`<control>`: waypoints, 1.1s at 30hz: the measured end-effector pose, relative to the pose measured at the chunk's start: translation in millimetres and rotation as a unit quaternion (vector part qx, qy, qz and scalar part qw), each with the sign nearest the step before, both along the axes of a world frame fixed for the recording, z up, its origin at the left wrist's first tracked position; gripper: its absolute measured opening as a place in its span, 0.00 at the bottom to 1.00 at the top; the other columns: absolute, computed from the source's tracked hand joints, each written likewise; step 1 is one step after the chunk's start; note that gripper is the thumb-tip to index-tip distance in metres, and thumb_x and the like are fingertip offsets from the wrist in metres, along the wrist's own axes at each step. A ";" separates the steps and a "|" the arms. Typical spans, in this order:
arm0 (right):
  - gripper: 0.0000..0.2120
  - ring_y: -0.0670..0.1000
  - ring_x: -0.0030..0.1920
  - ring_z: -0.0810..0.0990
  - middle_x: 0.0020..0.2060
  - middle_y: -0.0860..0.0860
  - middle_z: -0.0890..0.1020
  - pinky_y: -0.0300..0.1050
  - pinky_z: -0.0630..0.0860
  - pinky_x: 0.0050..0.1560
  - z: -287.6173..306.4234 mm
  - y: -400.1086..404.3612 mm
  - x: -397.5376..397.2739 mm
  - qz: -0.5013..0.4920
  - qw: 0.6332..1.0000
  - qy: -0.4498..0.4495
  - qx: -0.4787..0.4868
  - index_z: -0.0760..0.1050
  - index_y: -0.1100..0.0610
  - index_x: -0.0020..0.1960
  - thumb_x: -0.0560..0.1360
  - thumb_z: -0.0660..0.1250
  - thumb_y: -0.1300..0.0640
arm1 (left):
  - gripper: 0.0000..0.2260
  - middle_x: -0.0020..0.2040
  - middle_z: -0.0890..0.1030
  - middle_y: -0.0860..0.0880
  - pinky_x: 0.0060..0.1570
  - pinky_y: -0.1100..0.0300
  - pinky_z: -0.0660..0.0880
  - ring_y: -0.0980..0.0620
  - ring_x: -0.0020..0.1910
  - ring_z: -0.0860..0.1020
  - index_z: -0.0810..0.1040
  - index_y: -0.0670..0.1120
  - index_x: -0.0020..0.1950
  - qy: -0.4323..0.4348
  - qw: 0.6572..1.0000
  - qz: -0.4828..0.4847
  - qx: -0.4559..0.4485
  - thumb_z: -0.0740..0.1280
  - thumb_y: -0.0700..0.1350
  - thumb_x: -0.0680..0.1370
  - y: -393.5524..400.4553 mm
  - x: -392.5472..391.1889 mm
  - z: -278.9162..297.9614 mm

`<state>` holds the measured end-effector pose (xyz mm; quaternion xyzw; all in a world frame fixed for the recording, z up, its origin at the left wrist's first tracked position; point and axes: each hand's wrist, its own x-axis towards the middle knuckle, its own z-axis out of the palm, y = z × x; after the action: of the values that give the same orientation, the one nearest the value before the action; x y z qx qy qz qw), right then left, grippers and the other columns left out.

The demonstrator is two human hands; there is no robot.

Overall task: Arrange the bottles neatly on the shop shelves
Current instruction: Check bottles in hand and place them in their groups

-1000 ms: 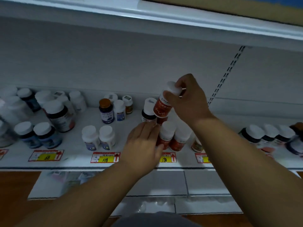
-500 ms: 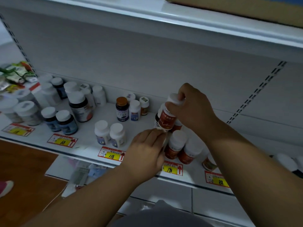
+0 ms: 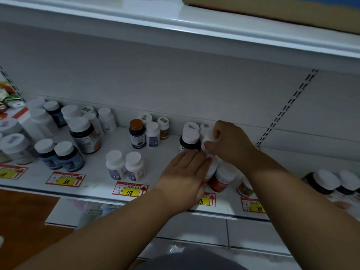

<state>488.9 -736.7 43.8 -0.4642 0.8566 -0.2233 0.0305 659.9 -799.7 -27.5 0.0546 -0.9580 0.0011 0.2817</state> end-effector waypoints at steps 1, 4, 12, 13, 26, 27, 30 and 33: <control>0.13 0.49 0.38 0.69 0.37 0.49 0.72 0.39 0.60 0.33 -3.3 0.1 -0.4 0.008 1.000 -0.001 0.014 0.68 0.56 0.41 0.68 0.72 0.53 | 0.22 0.63 0.78 0.41 0.69 0.48 0.66 0.40 0.63 0.75 0.76 0.40 0.66 0.005 1.000 -0.009 -0.003 0.64 0.47 0.74 0.4 -2.4 -3.7; 0.11 0.50 0.41 0.72 0.38 0.50 0.74 0.44 0.64 0.38 -11.4 -0.6 -2.4 0.036 0.998 -0.014 0.057 0.73 0.58 0.42 0.71 0.71 0.52 | 0.22 0.65 0.77 0.40 0.69 0.46 0.66 0.40 0.64 0.74 0.75 0.39 0.68 0.004 1.000 -0.008 0.000 0.62 0.47 0.76 0.6 -3.1 -11.9; 0.08 0.52 0.41 0.73 0.38 0.51 0.75 0.45 0.66 0.40 -11.7 -5.4 -9.5 0.058 0.995 0.017 0.082 0.70 0.56 0.41 0.74 0.66 0.54 | 0.25 0.64 0.77 0.38 0.68 0.47 0.67 0.39 0.64 0.74 0.75 0.38 0.66 0.001 1.000 0.007 -0.006 0.63 0.49 0.73 -2.2 -4.9 -14.4; 0.08 0.52 0.42 0.73 0.38 0.52 0.75 0.45 0.66 0.40 -9.7 -8.4 -10.2 0.055 0.996 0.040 0.055 0.71 0.57 0.41 0.74 0.66 0.54 | 0.25 0.64 0.77 0.39 0.68 0.47 0.67 0.39 0.64 0.74 0.75 0.38 0.66 0.004 1.000 0.007 0.001 0.64 0.49 0.73 -3.0 -5.1 -13.6; 0.25 0.55 0.59 0.74 0.59 0.53 0.77 0.47 0.69 0.57 -1.1 -67.1 -1.5 0.100 0.993 0.017 0.057 0.70 0.52 0.64 0.71 0.71 0.47 | 0.23 0.61 0.77 0.41 0.62 0.50 0.71 0.41 0.61 0.75 0.76 0.39 0.65 0.090 0.989 0.043 0.106 0.68 0.47 0.73 -24.9 13.6 2.7; 0.24 0.54 0.59 0.74 0.59 0.53 0.76 0.46 0.70 0.55 6.3 -65.1 0.5 0.072 0.997 -0.024 0.002 0.71 0.52 0.64 0.72 0.70 0.48 | 0.24 0.63 0.76 0.40 0.63 0.49 0.70 0.41 0.63 0.74 0.75 0.38 0.66 0.104 0.985 0.060 0.123 0.67 0.49 0.73 -27.3 16.0 5.5; 0.19 0.51 0.56 0.76 0.58 0.50 0.76 0.49 0.75 0.55 30.4 -51.0 10.2 -0.010 0.981 -0.125 -0.151 0.73 0.52 0.63 0.75 0.67 0.47 | 0.30 0.67 0.72 0.41 0.67 0.51 0.66 0.44 0.68 0.67 0.70 0.39 0.70 0.136 0.955 0.125 0.230 0.65 0.56 0.73 -36.1 20.8 18.3; 0.12 0.49 0.51 0.81 0.50 0.47 0.81 0.53 0.80 0.52 46.6 -29.5 26.8 -0.041 0.927 -0.255 -0.270 0.78 0.49 0.54 0.75 0.67 0.45 | 0.35 0.69 0.69 0.44 0.69 0.56 0.62 0.50 0.70 0.63 0.67 0.42 0.72 0.165 0.925 0.135 0.315 0.64 0.62 0.71 -39.5 19.7 34.7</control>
<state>515.7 -766.2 90.4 -0.3468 0.7453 -0.5583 0.1122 679.6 -839.2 7.2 0.2686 -0.8324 -0.2722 0.4010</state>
